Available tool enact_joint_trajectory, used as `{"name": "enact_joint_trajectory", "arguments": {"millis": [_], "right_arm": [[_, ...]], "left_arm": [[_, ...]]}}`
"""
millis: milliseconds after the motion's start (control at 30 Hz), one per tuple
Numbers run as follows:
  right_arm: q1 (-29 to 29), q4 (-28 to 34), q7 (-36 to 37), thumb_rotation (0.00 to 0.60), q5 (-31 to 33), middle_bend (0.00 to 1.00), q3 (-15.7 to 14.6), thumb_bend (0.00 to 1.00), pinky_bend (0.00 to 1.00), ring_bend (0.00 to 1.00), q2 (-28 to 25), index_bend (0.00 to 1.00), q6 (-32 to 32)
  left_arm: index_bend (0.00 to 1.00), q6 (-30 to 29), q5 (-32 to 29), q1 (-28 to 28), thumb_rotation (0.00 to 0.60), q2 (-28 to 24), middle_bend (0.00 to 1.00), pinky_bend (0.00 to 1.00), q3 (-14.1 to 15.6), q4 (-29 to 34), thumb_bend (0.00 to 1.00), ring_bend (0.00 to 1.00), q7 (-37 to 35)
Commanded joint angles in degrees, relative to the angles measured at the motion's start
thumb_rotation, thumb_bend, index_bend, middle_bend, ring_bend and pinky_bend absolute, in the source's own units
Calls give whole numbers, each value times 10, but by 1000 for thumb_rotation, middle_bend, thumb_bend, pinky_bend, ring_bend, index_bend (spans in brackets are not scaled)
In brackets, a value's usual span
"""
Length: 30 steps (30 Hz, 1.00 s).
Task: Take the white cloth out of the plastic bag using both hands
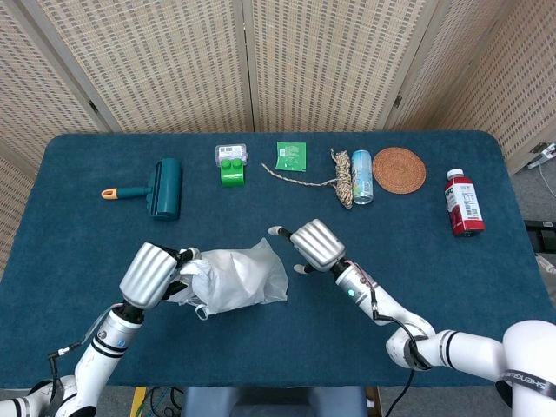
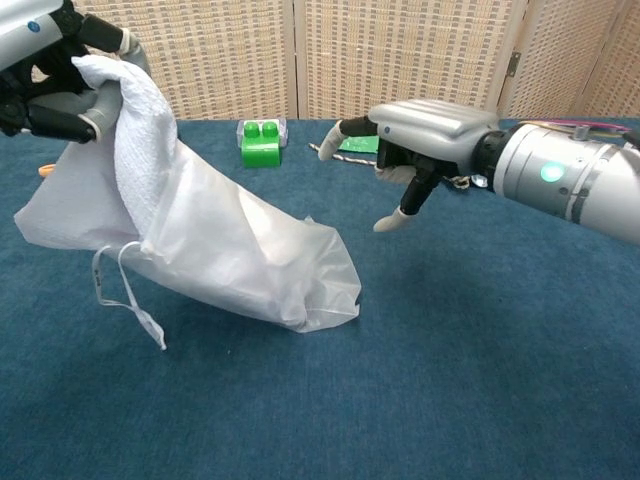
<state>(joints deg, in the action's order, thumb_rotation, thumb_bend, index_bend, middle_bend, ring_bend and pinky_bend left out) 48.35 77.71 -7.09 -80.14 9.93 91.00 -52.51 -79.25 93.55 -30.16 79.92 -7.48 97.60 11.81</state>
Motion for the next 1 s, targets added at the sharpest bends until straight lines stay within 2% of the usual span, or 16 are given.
{"name": "enact_joint_trajectory", "arguments": {"millis": [33, 300, 1000], "right_arm": [[14, 3, -18, 600, 24, 1000, 11, 0, 1000, 1000, 10, 253, 22], [42, 0, -26, 600, 57, 1000, 26, 0, 1000, 1000, 24, 253, 62], [95, -54, -82, 600, 154, 1000, 30, 0, 1000, 1000, 66, 253, 132]], "left_arm": [[608, 0, 0, 1, 600, 1, 1000, 1000, 1, -2, 687, 929, -1], [608, -2, 1, 3, 600, 5, 1000, 1000, 1, -6, 687, 929, -5], [608, -9, 4, 13, 600, 7, 1000, 1000, 6, -16, 688, 931, -17]]}}
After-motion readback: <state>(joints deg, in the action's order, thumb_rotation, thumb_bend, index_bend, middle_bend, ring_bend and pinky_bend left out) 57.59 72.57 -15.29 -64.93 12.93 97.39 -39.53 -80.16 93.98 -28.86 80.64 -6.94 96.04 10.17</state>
